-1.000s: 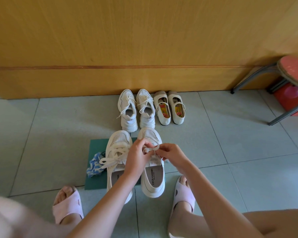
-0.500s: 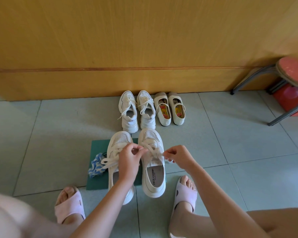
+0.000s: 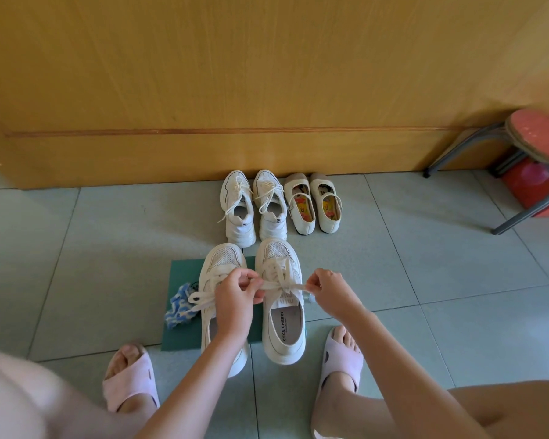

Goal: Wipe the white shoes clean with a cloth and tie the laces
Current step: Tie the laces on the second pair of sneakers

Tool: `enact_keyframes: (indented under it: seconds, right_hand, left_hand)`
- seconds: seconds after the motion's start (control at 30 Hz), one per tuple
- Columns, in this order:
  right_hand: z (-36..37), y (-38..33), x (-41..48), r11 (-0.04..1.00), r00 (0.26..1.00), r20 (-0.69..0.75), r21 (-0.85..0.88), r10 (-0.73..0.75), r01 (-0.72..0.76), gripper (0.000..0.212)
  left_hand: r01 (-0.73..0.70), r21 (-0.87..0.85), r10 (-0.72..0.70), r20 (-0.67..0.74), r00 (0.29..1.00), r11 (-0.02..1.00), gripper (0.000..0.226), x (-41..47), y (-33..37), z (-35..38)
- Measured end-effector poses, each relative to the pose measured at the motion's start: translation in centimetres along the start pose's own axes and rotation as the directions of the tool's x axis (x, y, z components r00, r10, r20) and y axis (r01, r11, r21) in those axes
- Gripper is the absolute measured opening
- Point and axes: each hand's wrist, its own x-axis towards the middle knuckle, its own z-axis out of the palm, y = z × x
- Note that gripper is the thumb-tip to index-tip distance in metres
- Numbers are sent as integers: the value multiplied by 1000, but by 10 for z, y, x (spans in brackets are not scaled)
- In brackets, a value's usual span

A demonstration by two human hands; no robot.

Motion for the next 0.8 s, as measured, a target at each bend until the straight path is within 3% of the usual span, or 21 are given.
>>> enact_keyframes:
  seconds: [0.17, 0.3, 0.4, 0.8]
  right_hand:
    - [-8, -2, -2, 887, 976, 191, 425, 107, -181, 18]
    - [-5, -3, -4, 982, 994, 83, 170, 74, -87, 24]
    - [-4, -5, -2, 998, 998, 10, 11, 57, -57, 17]
    - [-1, -2, -2, 991, 987, -101, -20, 128, -130, 9]
  left_hand:
    - [-13, 104, 6, 62, 998, 995, 6, -1, -5, -7]
    - [-35, 162, 28, 45, 999, 986, 6, -4, -3, -7]
    - [-12, 154, 10, 14, 1000, 988, 7, -1, -1, -7]
    - [20, 210, -20, -1, 1000, 978, 10, 2, -3, -12]
